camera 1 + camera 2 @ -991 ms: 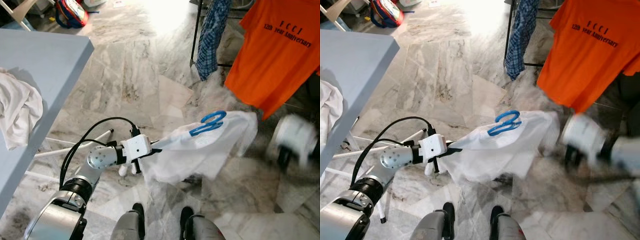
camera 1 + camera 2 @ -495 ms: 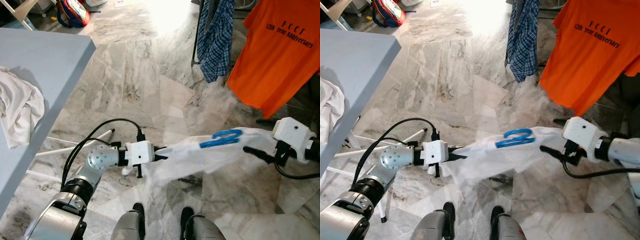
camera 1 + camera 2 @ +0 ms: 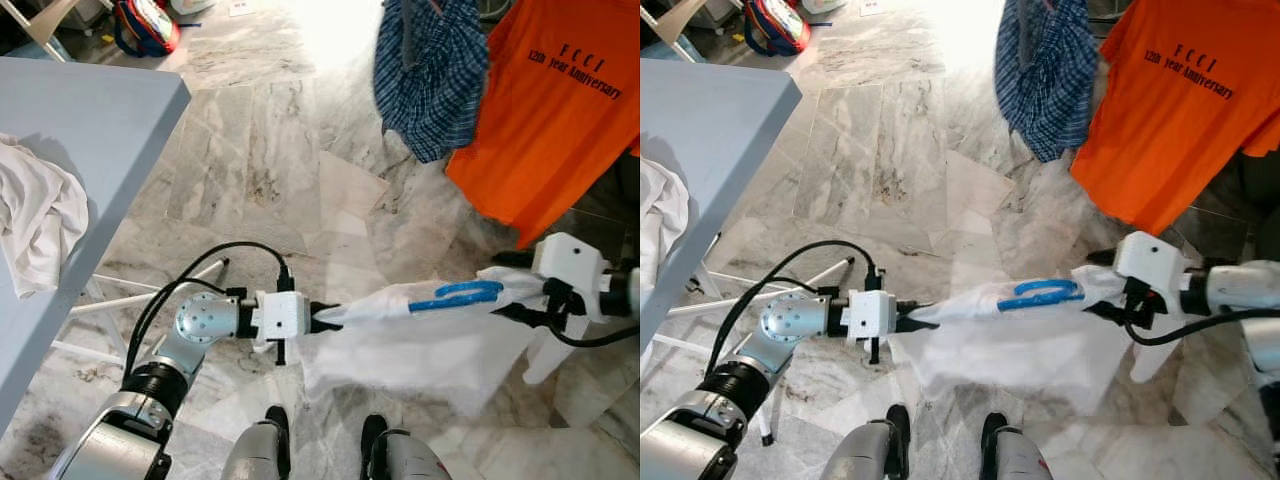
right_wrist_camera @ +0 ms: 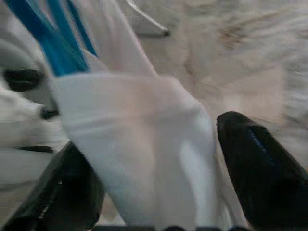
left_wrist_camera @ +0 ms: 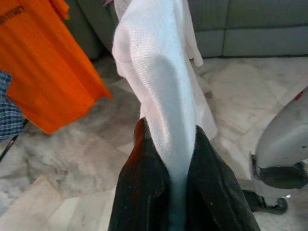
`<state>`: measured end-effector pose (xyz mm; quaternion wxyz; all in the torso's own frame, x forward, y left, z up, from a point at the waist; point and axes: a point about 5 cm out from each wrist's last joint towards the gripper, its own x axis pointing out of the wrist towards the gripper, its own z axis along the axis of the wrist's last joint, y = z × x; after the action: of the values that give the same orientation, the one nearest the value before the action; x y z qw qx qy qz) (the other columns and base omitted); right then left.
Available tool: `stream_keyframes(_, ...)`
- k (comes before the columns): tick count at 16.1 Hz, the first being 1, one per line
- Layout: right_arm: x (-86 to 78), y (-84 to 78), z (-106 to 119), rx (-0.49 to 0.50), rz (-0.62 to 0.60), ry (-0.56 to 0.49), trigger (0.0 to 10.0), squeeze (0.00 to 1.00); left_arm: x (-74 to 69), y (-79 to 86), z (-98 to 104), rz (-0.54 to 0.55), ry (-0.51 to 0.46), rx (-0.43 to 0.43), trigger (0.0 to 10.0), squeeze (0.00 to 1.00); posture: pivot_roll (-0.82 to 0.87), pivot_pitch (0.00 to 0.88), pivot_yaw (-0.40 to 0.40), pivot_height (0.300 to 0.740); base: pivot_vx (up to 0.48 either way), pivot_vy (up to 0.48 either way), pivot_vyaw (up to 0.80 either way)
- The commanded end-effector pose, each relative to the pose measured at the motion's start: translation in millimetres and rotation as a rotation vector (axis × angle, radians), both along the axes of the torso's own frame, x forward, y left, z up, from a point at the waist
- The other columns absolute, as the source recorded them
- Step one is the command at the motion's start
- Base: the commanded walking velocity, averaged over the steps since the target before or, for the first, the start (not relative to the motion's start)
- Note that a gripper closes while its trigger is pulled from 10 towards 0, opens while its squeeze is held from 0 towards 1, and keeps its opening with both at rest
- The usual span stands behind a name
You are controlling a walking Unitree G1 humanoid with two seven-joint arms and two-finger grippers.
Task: Hang hanger
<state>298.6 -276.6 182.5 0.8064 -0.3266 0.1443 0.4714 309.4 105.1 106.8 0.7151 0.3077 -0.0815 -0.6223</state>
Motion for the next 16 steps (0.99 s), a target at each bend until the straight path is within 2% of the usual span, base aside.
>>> stream_keyframes(1, -3.4, 10.9, -2, 0.017, 0.087, 0.062, 0.0, 0.00, -3.0, -4.2, 1, -0.028, -0.012, -0.019, 0.0, 0.00, 0.01, 0.285, 0.077, 0.740, 0.000, 0.000, 0.00)
stream_keyframes(3, -9.9, 13.5, -4, 0.007, 0.156, 0.146, 0.0, 0.00, -3.5, -5.1, 1, -0.037, -0.006, -0.021, 0.0, 0.00, 0.00, 0.287, 0.076, 0.740, 0.000, 0.000, 0.00)
stream_keyframes(5, -16.8, 4.1, -9, -0.068, 0.176, 0.204, 0.0, 0.00, -4.0, -4.8, 1, -0.041, -0.001, -0.020, 0.0, 0.00, 0.00, 0.289, 0.076, 0.740, 0.000, 0.000, 0.00)
stream_keyframes(7, -20.0, -2.4, -9, -0.075, 0.165, 0.236, 0.0, 0.00, -4.9, -3.8, -1, -0.040, 0.004, -0.017, 0.0, 0.00, 0.00, 0.291, 0.075, 0.740, 0.000, 0.000, 0.00)
stream_keyframes(16, -22.7, -2.4, -12, -0.062, 0.148, 0.246, 0.0, 0.00, -4.0, -6.3, 0, -0.047, 0.011, -0.018, 0.0, 0.00, 0.00, 0.292, 0.084, 0.740, 0.000, 0.000, 0.00)
